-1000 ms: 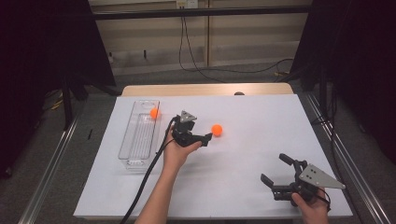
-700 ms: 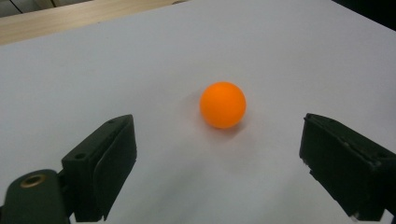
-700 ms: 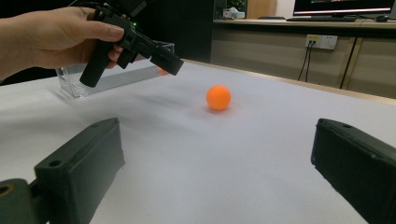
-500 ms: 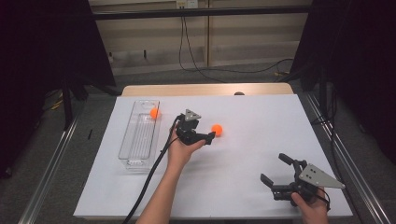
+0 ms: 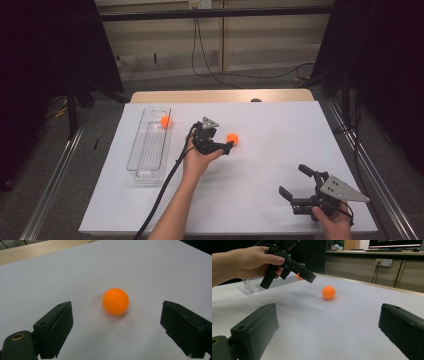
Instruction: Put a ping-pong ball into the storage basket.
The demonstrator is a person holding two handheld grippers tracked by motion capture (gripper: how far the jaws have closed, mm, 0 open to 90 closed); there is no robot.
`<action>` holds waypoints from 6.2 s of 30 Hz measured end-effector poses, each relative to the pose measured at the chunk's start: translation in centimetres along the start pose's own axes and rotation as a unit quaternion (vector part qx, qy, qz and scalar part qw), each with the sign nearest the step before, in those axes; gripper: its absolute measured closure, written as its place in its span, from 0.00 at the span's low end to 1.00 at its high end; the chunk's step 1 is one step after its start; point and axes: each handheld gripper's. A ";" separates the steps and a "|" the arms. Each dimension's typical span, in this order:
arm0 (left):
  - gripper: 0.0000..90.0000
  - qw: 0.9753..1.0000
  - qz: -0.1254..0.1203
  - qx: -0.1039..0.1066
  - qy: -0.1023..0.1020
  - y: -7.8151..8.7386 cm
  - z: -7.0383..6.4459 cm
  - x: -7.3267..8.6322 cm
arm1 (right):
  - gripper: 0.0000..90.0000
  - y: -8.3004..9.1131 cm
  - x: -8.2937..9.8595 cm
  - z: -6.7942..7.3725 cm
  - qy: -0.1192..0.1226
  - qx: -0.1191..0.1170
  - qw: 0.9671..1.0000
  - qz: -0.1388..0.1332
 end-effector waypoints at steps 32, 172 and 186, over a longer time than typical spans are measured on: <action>0.13 1.000 0.009 0.004 -0.005 -2.1 -0.7 0.1 | 0.02 0.1 0.0 0.0 0.000 0.000 1.000 -0.001; 0.57 0.998 0.049 0.039 -0.009 -1.0 -1.2 0.6 | 0.02 0.0 0.1 0.0 0.001 -0.002 1.000 0.001; 0.57 0.998 0.053 0.041 -0.013 0.2 -0.9 0.5 | 0.02 0.1 0.0 0.0 0.002 -0.002 1.000 0.000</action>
Point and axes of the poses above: each handheld gripper's, and its own axes: y roughly backward along the jaws, x roughly out of its underside, z roughly to its left, and after that the axes turned 12 degrees about -x, right-handed
